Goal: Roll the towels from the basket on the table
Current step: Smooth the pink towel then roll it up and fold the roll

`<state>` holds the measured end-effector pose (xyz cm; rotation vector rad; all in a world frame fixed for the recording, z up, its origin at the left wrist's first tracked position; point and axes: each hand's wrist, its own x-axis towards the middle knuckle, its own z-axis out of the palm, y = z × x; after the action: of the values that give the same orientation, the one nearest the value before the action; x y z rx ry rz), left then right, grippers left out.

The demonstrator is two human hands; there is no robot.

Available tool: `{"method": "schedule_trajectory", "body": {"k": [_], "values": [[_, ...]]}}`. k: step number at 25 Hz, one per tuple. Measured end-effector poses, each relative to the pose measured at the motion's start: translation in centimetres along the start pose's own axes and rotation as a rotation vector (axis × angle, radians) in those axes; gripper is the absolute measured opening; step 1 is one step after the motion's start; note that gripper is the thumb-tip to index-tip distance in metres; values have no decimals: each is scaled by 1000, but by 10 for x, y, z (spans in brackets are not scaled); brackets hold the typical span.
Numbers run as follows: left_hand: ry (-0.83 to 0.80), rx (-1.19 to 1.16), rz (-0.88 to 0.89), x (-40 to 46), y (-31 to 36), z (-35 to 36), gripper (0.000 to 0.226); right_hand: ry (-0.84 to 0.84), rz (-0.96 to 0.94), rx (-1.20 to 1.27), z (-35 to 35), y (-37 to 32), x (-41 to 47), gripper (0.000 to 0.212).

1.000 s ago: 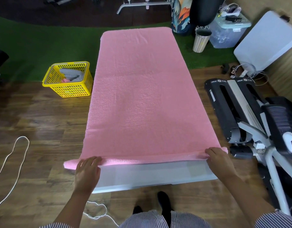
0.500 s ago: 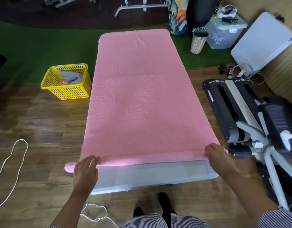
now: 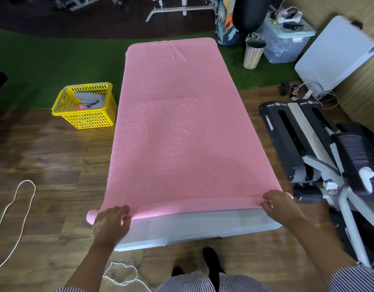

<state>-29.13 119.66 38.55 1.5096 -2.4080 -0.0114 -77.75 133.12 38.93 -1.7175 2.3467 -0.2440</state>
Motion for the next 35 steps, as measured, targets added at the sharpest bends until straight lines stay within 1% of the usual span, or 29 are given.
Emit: {"method": "schedule_trajectory", "body": {"k": [2,3,5,8,10,13,15,17,20,21,22,24,26,28,29,31,34,35], "values": [[17,-8,-4,-1,-4,-1,32,-1,-1,-12,2,2,1,9],[22,-7,-3,-1,-6,-1,32,18,-20,-13,3,3,2,12],[36,19,-10,0,-7,0,32,79,-75,-20,2,2,6,23],[74,10,-33,1,-1,3,34,157,-108,-49,-3,-3,9,26],[75,-14,-13,3,1,5,34,152,-103,-32,0,-5,4,26],[59,-23,13,5,-2,9,40,75,-25,40,2,-3,1,35],[55,-32,8,7,-3,8,38,47,-21,29,0,-3,2,39],[51,-40,8,8,0,4,33,46,-45,6,-3,-2,3,29],[28,-51,10,6,-3,1,33,-16,-29,-28,-8,-1,4,7],[20,-53,2,4,-6,1,33,-13,-35,-45,-8,0,5,6],[19,-50,0,4,-8,2,32,16,-55,-59,-5,2,6,9],[36,-31,0,5,-9,1,23,64,-88,-78,-2,2,9,25],[69,-14,-12,5,-5,1,25,129,-106,-110,-2,-2,9,36],[74,-16,0,4,-1,3,28,182,-107,-134,-5,-8,4,38],[72,-16,12,3,0,4,32,193,-100,-133,-5,-10,0,36],[57,-10,17,3,2,5,36,176,-78,-93,-3,-11,-5,31],[33,-12,-17,7,6,5,34,134,-73,-94,2,-8,-4,43],[34,-16,-27,8,7,5,32,115,-62,-93,0,-9,-3,44]]}}
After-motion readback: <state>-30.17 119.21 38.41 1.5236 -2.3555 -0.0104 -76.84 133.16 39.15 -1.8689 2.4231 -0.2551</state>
